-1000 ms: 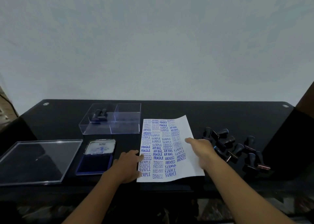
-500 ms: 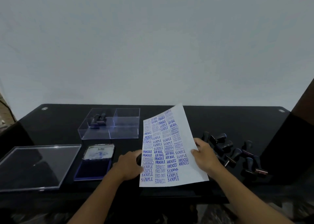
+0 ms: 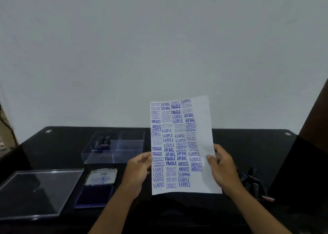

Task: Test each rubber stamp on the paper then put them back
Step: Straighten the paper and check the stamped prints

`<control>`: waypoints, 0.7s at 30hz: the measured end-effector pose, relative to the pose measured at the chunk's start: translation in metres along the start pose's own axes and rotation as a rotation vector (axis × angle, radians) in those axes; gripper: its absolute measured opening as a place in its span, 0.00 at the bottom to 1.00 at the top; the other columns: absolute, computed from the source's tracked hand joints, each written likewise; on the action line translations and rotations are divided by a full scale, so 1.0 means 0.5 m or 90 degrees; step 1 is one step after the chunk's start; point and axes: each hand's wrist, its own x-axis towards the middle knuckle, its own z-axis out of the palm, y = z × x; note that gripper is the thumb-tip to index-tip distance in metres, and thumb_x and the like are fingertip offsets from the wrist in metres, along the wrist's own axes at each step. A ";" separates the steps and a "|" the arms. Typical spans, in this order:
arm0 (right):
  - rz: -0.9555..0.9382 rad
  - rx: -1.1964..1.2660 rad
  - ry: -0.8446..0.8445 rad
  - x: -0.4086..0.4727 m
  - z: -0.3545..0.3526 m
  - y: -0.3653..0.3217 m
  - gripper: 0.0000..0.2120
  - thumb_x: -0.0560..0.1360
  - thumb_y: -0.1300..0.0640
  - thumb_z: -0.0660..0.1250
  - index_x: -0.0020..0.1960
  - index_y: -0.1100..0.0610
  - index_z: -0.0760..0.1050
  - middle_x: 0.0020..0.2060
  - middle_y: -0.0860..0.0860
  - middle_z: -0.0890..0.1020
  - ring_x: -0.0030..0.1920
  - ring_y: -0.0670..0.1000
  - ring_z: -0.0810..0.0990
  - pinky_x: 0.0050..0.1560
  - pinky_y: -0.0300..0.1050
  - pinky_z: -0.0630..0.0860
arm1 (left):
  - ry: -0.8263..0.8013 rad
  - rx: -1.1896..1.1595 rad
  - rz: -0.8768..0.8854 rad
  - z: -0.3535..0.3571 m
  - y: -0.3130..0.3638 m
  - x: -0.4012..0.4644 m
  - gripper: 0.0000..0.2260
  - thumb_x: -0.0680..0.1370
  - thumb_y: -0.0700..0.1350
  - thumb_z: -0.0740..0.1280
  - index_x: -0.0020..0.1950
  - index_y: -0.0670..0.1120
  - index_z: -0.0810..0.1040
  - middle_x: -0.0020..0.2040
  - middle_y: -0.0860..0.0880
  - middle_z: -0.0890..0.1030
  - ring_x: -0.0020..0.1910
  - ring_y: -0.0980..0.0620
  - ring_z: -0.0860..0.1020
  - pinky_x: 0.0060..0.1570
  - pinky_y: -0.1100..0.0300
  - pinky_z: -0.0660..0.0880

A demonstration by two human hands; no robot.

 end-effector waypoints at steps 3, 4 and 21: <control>-0.030 0.016 0.006 0.010 0.014 -0.030 0.18 0.80 0.65 0.60 0.53 0.41 0.74 0.48 0.42 0.83 0.48 0.44 0.83 0.47 0.44 0.80 | 0.023 0.009 0.029 -0.008 0.031 0.001 0.07 0.80 0.41 0.65 0.54 0.47 0.82 0.48 0.51 0.85 0.51 0.49 0.82 0.50 0.54 0.76; -0.037 0.023 0.010 0.012 0.018 -0.043 0.18 0.80 0.65 0.60 0.53 0.41 0.74 0.48 0.43 0.83 0.48 0.44 0.83 0.47 0.45 0.80 | 0.032 0.010 0.044 -0.010 0.041 0.002 0.07 0.79 0.41 0.66 0.54 0.47 0.82 0.48 0.51 0.85 0.51 0.48 0.82 0.50 0.54 0.77; -0.066 0.113 0.058 0.018 0.025 -0.127 0.16 0.80 0.64 0.61 0.51 0.41 0.74 0.49 0.43 0.84 0.49 0.44 0.83 0.52 0.51 0.82 | 0.125 -0.009 0.183 -0.049 0.132 -0.026 0.06 0.78 0.39 0.66 0.50 0.47 0.82 0.45 0.50 0.85 0.43 0.55 0.83 0.40 0.64 0.76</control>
